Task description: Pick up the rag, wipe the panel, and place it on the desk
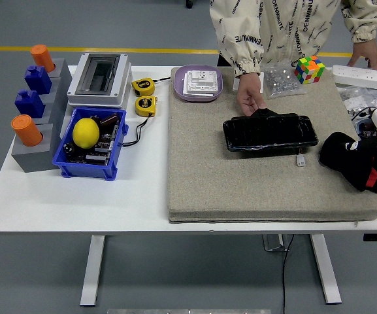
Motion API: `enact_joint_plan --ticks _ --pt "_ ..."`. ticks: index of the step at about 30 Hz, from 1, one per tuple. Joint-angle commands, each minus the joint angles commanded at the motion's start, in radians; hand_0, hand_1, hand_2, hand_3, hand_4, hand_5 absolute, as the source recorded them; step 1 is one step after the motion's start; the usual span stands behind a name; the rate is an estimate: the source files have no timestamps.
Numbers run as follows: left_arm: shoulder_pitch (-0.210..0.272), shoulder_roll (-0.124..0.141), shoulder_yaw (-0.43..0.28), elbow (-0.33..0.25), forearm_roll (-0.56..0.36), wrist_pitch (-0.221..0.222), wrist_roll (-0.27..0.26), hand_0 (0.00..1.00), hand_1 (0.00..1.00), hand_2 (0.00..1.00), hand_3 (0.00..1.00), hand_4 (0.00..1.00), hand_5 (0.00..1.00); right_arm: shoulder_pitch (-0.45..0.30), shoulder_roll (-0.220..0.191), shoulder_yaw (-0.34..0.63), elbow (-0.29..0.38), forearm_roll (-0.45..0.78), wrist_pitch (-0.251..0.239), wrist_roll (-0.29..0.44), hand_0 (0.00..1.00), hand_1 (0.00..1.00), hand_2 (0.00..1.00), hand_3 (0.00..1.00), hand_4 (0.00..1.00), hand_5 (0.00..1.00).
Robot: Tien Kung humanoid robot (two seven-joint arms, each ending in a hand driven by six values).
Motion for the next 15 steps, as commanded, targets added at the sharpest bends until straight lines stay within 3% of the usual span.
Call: enact_joint_plan --ticks 15 --pt "0.002 0.001 0.007 0.0 -0.002 0.0 0.0 0.634 0.658 0.684 0.573 0.613 0.51 -0.015 0.028 -0.006 -0.027 0.0 -0.032 0.013 0.768 0.722 0.814 0.809 0.998 0.618"
